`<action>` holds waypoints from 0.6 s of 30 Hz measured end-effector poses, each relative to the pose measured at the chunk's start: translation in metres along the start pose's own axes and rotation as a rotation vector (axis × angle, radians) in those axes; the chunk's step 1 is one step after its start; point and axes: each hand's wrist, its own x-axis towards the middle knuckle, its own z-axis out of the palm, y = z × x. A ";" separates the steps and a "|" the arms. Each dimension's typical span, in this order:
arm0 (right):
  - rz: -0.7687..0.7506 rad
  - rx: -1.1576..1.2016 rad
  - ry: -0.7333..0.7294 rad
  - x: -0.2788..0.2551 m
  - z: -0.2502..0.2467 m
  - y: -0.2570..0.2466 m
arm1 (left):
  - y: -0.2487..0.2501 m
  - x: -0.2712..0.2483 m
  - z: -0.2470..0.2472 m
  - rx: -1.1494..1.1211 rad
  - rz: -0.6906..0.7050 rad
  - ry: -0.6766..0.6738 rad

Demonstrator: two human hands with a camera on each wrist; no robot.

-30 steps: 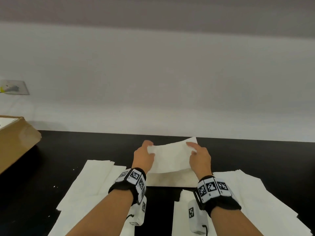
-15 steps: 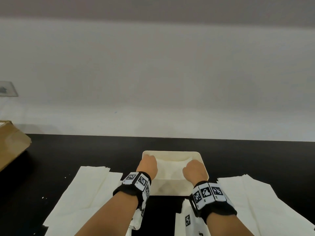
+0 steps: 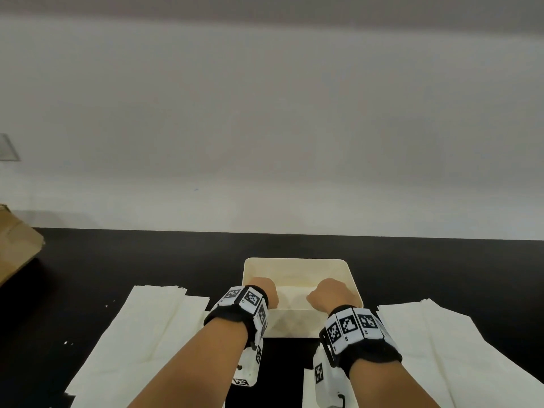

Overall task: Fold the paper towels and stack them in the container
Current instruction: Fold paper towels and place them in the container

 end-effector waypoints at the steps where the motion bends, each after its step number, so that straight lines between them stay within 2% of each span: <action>1: -0.004 -0.012 0.013 -0.001 0.000 0.000 | 0.000 -0.001 0.000 0.006 0.009 -0.004; 3: -0.013 0.002 0.058 0.000 0.001 0.001 | 0.000 -0.002 0.002 0.027 0.013 0.021; 6: -0.025 0.136 0.138 -0.001 0.001 0.005 | -0.001 -0.006 0.003 -0.021 -0.005 0.134; 9: -0.096 0.217 0.168 -0.005 -0.003 0.008 | -0.006 -0.018 0.000 -0.218 0.018 0.295; 12: -0.171 0.428 0.291 -0.026 -0.014 0.008 | -0.016 -0.042 -0.006 -0.474 0.060 0.410; 15: -0.265 0.584 0.335 -0.061 -0.019 0.008 | -0.034 -0.072 -0.007 -0.670 0.038 0.441; 18: -0.284 0.782 0.268 -0.096 -0.006 0.004 | -0.056 -0.105 0.002 -0.805 -0.025 0.434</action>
